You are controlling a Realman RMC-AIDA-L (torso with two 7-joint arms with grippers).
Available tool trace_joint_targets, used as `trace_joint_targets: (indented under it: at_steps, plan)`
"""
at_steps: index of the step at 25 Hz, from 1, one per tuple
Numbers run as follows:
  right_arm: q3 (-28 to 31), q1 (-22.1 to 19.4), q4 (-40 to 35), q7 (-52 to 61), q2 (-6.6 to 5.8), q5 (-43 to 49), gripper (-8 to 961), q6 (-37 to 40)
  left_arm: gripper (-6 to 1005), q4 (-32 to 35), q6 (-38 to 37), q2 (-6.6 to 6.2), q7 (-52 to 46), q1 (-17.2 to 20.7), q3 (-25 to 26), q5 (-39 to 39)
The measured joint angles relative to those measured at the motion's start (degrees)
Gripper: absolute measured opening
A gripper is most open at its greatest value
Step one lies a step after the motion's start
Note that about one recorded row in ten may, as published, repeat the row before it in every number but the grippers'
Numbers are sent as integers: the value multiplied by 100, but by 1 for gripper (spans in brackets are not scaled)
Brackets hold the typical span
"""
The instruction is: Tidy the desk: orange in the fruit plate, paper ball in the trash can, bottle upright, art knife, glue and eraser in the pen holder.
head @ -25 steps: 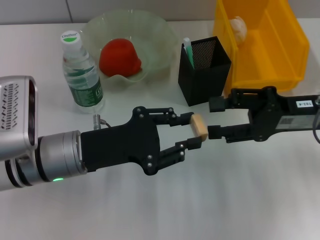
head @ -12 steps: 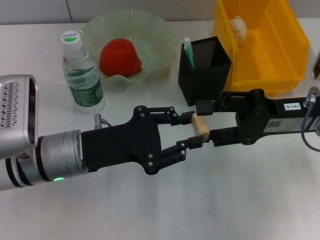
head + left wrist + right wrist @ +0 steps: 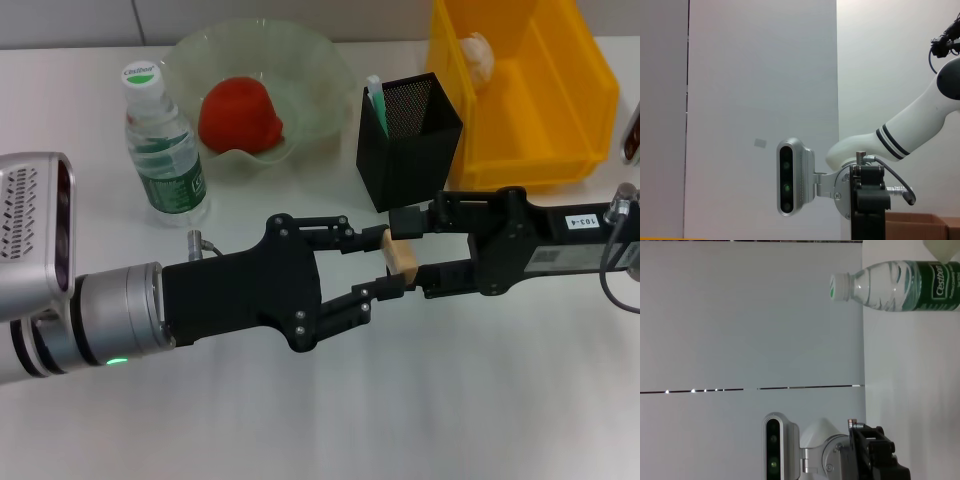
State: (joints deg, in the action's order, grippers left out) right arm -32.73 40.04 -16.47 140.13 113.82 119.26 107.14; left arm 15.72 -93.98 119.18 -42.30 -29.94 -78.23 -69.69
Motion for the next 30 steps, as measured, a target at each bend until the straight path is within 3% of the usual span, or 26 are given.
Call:
trace_joint_targets:
  at_steps: [16,20,27,30]
  plan:
    - [-21,-5,-38,-66,0,26,672,33,531,1,-21,0,3,-1,1,-1]
    - [-24,-5,-50,-70,0,38,457,13,534,3,-37,0,3,-4,2,11]
    - [-24,3,-49,-132,0,40,307,9,538,3,-42,-1,4,-4,2,15]
    - [-24,8,-49,-135,0,41,289,9,540,2,-42,-1,4,-7,2,14]
